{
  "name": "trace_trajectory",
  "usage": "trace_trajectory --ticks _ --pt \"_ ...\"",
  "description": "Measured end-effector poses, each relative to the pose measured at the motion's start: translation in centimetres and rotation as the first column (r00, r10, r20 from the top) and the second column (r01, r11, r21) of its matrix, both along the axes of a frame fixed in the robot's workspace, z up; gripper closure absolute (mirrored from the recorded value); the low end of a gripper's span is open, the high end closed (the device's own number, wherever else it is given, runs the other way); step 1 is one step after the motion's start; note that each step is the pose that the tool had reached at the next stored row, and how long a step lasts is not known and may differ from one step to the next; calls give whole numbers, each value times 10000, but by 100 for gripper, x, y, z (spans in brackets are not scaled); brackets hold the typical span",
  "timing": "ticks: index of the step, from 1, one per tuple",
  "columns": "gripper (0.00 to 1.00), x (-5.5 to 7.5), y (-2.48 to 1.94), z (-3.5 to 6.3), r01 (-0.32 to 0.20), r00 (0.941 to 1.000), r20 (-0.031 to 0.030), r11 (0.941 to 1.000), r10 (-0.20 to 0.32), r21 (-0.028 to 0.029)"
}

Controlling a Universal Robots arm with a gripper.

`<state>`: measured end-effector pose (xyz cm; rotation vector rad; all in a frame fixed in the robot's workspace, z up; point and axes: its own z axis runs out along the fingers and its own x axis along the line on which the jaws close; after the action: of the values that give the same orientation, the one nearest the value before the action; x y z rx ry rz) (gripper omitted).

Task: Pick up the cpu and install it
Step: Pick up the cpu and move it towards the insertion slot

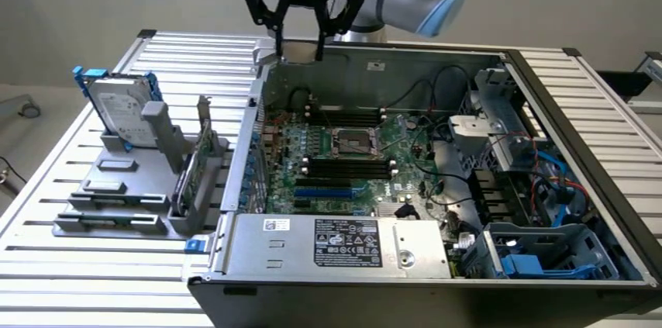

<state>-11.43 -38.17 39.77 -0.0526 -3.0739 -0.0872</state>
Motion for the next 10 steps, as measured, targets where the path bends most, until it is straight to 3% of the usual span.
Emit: trace_trajectory --ticks 10 --pt "45 388 261 -182 0 10000 -2 10000 0 1"
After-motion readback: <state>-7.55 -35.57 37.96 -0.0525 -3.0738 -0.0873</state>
